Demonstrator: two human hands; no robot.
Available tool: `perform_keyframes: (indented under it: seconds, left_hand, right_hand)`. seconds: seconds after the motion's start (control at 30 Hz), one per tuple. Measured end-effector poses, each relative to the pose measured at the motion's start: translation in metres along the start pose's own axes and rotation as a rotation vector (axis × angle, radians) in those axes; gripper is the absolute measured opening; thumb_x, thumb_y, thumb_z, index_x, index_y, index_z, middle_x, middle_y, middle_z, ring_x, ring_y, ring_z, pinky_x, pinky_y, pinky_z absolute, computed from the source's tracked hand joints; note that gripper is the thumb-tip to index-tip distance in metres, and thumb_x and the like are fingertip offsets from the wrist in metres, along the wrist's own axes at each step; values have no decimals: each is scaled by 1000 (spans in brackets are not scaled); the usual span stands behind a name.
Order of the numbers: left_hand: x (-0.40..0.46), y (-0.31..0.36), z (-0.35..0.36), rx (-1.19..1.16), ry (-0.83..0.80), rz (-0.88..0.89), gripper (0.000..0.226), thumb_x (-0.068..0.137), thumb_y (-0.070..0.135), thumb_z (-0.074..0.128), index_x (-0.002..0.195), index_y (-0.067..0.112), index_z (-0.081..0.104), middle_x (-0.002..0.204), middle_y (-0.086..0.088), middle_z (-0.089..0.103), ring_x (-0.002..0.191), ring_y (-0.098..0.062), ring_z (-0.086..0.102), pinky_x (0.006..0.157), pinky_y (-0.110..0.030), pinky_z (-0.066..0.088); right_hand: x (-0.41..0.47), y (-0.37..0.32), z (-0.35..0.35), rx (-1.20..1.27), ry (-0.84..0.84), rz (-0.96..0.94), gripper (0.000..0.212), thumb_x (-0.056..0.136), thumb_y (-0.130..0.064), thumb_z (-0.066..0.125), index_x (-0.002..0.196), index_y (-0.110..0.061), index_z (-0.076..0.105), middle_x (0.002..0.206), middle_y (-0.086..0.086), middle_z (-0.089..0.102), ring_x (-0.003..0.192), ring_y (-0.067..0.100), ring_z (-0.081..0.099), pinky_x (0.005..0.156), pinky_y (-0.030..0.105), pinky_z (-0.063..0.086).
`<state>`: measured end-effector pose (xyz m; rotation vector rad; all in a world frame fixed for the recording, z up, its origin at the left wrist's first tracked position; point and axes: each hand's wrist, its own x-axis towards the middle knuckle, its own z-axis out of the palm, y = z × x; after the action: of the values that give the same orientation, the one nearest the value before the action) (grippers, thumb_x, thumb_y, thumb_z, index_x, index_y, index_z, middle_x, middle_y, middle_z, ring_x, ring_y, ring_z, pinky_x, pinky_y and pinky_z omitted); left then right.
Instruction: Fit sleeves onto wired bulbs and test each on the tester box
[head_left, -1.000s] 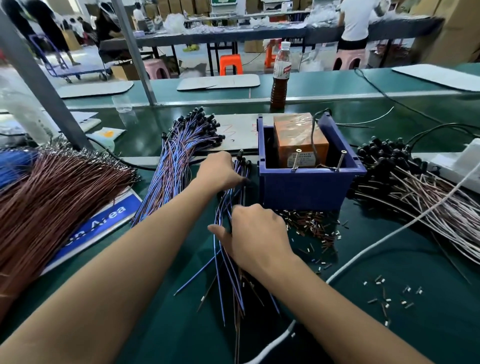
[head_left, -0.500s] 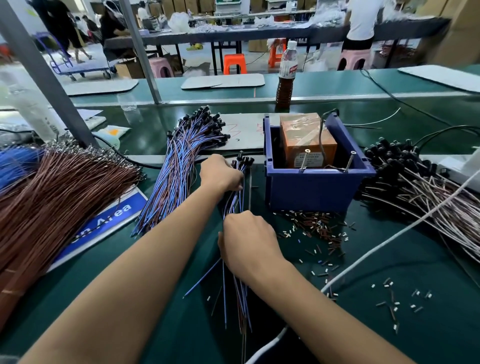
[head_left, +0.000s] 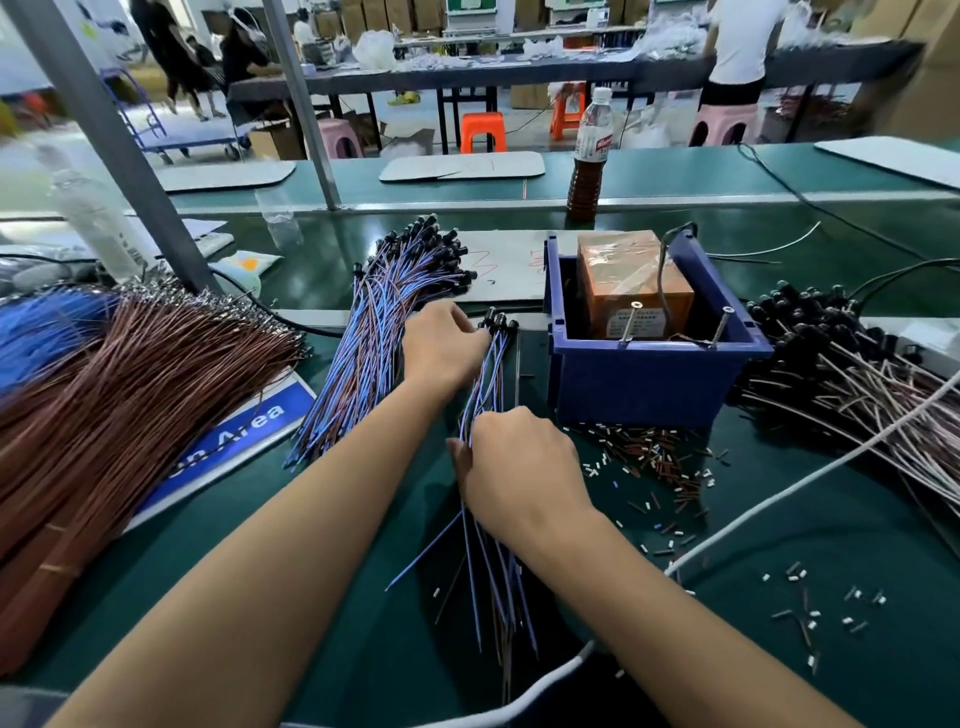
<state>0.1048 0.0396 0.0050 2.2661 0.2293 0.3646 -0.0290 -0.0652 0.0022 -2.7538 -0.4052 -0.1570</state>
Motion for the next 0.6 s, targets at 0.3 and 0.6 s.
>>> perform_keyframes:
  seconds: [0.3, 0.6]
  left_hand:
    - [34, -46, -66, 450, 301, -179, 36, 92, 21, 59, 124, 6, 55, 130, -23, 57, 124, -41, 51, 100, -44, 43]
    - [56, -66, -80, 255, 144, -230, 17, 85, 11, 61, 86, 13, 78, 86, -13, 70, 99, -37, 69, 84, -35, 52]
  right_hand:
    - [54, -32, -1, 165, -16, -62, 28, 97, -37, 61, 82, -14, 59, 81, 10, 56, 91, 39, 66, 73, 37, 50]
    - [122, -35, 25, 328, -48, 114, 19, 96, -25, 58, 109, -12, 61, 113, 15, 68, 106, 39, 63, 82, 37, 48]
